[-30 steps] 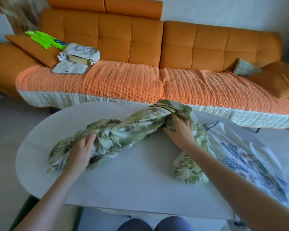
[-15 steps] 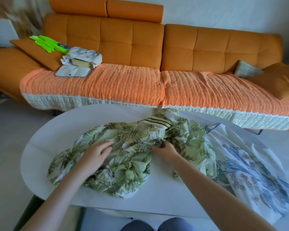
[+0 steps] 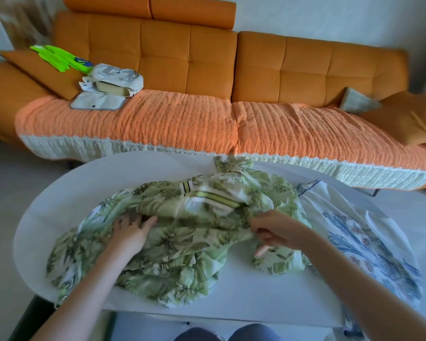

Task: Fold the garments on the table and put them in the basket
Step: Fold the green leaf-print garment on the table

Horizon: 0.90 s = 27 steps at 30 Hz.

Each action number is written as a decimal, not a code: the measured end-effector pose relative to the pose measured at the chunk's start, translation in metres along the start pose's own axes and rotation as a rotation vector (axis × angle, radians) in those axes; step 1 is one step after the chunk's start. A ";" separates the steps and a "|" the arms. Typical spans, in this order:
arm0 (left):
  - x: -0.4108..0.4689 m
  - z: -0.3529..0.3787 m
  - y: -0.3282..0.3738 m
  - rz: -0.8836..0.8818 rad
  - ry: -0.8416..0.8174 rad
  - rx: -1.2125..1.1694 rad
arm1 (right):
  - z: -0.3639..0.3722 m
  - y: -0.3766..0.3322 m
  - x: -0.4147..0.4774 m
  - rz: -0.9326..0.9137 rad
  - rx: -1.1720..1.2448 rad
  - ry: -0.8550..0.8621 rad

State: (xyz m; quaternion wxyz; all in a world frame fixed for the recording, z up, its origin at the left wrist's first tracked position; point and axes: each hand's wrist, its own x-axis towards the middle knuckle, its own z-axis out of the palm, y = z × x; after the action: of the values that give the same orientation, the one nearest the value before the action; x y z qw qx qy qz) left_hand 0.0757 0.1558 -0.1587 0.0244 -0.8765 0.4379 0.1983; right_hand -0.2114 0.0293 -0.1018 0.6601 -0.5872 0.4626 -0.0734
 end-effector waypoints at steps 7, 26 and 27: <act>0.003 -0.022 0.006 0.184 0.742 -0.174 | -0.021 -0.014 -0.002 -0.041 -0.499 0.391; 0.008 -0.019 0.034 0.290 0.255 -0.622 | -0.049 0.011 0.028 -0.118 -0.686 0.765; 0.016 -0.018 0.034 0.253 0.389 -0.604 | -0.051 0.011 0.028 -0.131 -0.637 0.739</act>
State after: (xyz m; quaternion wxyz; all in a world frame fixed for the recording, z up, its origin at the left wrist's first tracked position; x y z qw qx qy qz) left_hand 0.0636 0.1186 -0.1436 -0.3433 -0.8045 0.4609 0.1498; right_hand -0.2361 -0.0220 -0.1198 0.2334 -0.7226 0.6273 -0.1732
